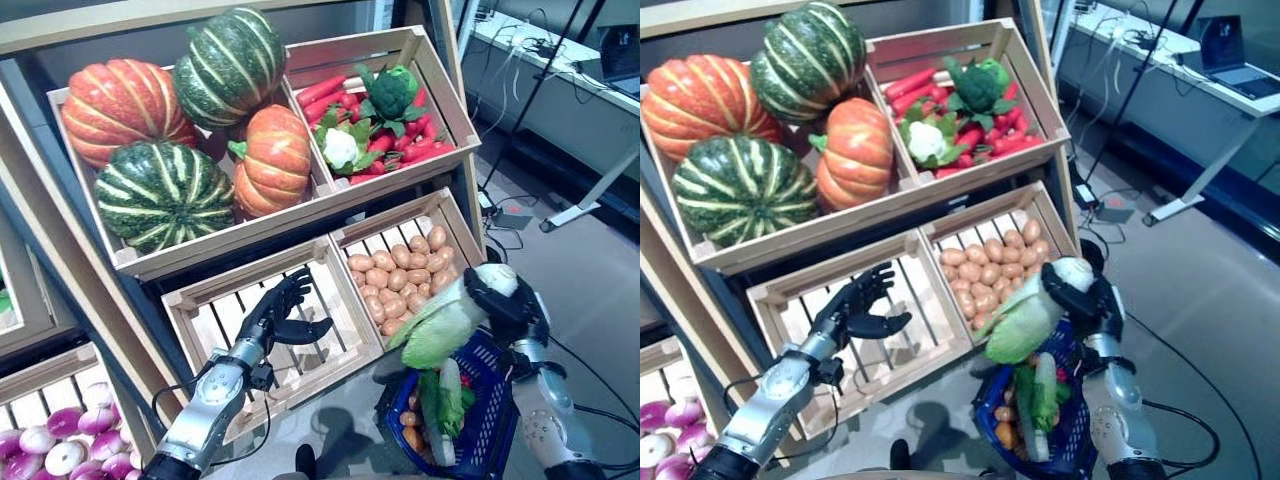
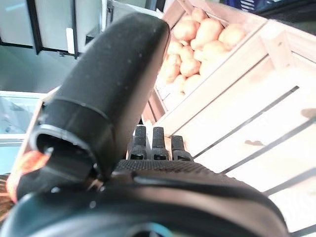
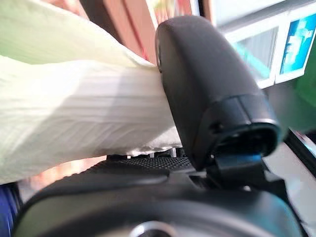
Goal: Put vegetables into the basket
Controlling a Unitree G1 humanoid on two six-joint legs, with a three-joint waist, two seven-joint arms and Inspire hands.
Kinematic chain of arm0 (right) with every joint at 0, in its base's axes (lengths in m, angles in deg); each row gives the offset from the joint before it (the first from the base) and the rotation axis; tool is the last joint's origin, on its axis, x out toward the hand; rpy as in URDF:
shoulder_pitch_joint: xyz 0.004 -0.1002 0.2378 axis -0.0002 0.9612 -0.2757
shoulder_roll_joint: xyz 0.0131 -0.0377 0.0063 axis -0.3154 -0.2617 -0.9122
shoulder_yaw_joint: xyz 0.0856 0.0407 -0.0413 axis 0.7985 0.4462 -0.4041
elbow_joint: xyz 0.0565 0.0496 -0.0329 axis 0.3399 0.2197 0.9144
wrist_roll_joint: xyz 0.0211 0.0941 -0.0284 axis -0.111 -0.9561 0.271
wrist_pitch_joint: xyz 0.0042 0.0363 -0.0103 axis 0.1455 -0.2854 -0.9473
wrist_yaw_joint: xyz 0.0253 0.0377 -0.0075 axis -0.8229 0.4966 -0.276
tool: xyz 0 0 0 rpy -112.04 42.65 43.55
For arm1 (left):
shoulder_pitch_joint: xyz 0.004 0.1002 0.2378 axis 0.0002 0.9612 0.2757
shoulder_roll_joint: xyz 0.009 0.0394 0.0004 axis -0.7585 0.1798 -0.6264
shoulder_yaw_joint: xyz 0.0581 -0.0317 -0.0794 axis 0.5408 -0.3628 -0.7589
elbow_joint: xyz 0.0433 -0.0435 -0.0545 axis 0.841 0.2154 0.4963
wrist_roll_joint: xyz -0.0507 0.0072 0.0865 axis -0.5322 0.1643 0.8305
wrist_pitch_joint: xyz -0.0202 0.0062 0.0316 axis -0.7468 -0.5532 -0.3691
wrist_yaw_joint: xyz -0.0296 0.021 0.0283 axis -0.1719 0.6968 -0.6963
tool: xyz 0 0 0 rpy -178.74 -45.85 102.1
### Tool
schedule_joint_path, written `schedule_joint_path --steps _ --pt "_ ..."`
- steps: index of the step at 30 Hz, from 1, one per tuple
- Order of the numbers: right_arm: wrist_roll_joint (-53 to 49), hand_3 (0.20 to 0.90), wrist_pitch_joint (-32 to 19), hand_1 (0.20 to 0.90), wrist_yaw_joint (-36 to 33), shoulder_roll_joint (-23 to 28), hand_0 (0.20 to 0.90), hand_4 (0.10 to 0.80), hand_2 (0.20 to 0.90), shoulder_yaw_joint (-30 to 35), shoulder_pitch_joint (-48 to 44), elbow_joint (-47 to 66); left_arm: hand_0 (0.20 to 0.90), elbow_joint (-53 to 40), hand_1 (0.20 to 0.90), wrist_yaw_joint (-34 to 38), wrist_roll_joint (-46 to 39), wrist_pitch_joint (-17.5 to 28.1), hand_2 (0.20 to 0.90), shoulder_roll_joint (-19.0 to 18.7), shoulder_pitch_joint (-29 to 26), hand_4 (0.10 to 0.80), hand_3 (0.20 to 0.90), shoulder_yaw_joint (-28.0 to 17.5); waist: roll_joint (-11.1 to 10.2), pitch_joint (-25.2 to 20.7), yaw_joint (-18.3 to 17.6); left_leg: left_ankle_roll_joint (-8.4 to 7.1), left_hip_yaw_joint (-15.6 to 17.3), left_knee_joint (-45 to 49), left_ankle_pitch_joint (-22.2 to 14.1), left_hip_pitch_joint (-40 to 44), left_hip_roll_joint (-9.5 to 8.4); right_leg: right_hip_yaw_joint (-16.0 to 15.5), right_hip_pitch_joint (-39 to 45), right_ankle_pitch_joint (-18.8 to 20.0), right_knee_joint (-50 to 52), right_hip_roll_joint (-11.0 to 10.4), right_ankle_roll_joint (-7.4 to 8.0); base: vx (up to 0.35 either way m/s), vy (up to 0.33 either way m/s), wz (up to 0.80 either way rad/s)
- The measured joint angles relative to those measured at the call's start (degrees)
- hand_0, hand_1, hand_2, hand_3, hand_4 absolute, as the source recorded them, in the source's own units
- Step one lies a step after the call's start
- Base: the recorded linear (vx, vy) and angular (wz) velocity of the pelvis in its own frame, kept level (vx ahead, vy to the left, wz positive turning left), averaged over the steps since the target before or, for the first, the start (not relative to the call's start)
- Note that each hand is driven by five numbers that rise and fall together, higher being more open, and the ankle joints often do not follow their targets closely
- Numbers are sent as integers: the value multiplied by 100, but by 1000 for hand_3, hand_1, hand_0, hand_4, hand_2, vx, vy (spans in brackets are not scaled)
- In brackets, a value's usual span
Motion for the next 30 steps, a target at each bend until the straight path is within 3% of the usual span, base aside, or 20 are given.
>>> schedule_joint_path --steps 8,12,20,22,30 --pt "761 300 -80 300 -1127 -8 300 400 300 96 274 162 900 0 900 270 55 -32 900 4 356 800 900 -387 18 103 -132 -15 3 0 -26 -100 18 94 -144 18 2 13 -3 -10 -33 -6" --pt "900 300 -159 300 -1593 -5 300 400 300 177 227 154 900 3 900 571 53 29 900 -20 405 800 900 -591 111 347 -114 -9 17 6 38 -408 55 121 -512 33 134 44 -3 -270 -73 -3" --pt "798 300 -394 300 -1975 25 300 400 300 249 -881 -617 900 74 900 1350 33 439 900 -141 -375 800 900 -870 125 1719 54 8 -43 744 84 -1486 187 66 -1595 -50 1011 116 -102 -179 -87 4" --pt "500 300 -472 300 -1961 34 300 400 300 248 -1184 -778 900 40 900 1430 35 647 900 -309 -620 800 900 -905 157 2150 103 30 -63 1183 -15 -1835 244 -22 -1927 -234 1542 108 -150 -120 -32 18" --pt "-1845 300 -841 300 -1068 62 300 400 300 285 -2239 -2232 900 125 900 1866 33 1341 900 -356 -1017 800 900 -895 264 2425 421 4 -313 2996 -483 -3493 197 -89 -3775 -1140 4021 -274 -328 -115 -23 14"
